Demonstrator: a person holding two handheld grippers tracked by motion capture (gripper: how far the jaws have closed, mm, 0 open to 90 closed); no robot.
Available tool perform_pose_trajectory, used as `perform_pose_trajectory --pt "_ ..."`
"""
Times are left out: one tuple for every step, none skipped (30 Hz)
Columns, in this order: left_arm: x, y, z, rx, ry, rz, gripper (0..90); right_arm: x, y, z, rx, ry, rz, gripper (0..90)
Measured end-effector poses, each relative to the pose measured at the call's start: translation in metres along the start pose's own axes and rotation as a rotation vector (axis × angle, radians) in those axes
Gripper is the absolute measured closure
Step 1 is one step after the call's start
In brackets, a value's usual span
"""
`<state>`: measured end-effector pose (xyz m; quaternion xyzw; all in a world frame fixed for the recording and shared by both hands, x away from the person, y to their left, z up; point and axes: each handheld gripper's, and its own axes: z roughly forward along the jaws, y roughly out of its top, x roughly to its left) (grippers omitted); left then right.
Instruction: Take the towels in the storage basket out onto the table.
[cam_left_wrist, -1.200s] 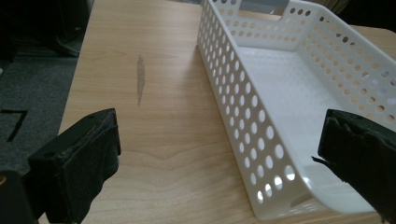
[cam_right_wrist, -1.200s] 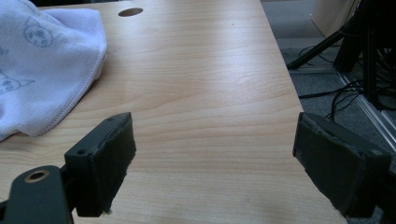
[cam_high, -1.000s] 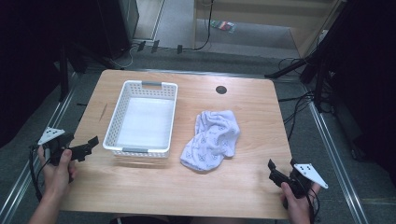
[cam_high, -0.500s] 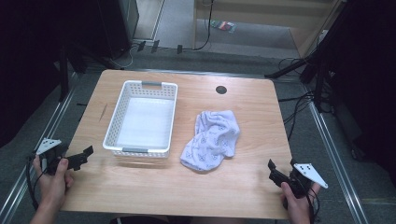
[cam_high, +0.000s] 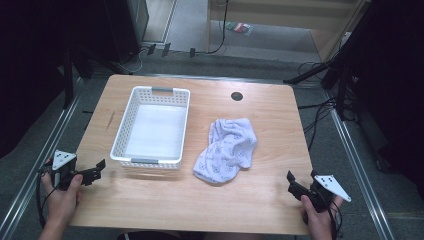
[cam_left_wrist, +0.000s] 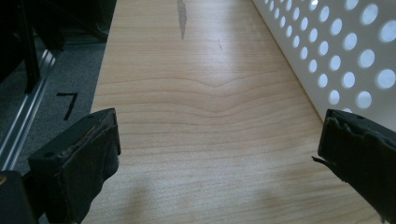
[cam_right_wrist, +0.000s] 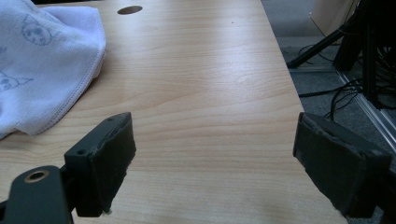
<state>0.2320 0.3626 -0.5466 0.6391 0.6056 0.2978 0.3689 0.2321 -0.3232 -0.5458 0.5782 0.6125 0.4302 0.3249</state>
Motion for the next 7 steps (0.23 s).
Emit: perform_pose_trajectory --pt "0.0000 0.0001 0.0001 0.002 0.000 0.000 0.0 0.0000 0.0000 0.0000 0.000 0.000 0.000 13.2" --pt "-0.0005 0.0001 0.0005 0.005 0.000 0.006 0.0 0.0000 0.0000 -0.0001 0.000 -0.001 0.000 13.2" --pt "-0.0005 0.0001 0.0005 0.005 0.000 0.006 0.0 0.0000 0.0000 -0.0001 0.000 -0.001 0.000 13.2" --pt "-0.0006 0.0001 0.0006 0.008 0.000 0.008 0.0 0.0001 0.0000 0.0001 0.001 -0.001 0.000 13.2" --pt "-0.0008 0.0001 0.0009 0.006 0.001 0.008 0.0 0.0003 0.0002 0.0003 0.005 0.000 0.001 13.2" --pt "-0.0008 0.0001 0.0010 0.006 0.001 0.008 0.0 0.0003 0.0004 0.0008 0.011 -0.001 0.002 13.2" --pt "-0.0007 0.0001 0.0011 0.005 0.001 0.008 0.0 0.0002 0.0006 0.0015 0.017 0.003 0.002 13.2"
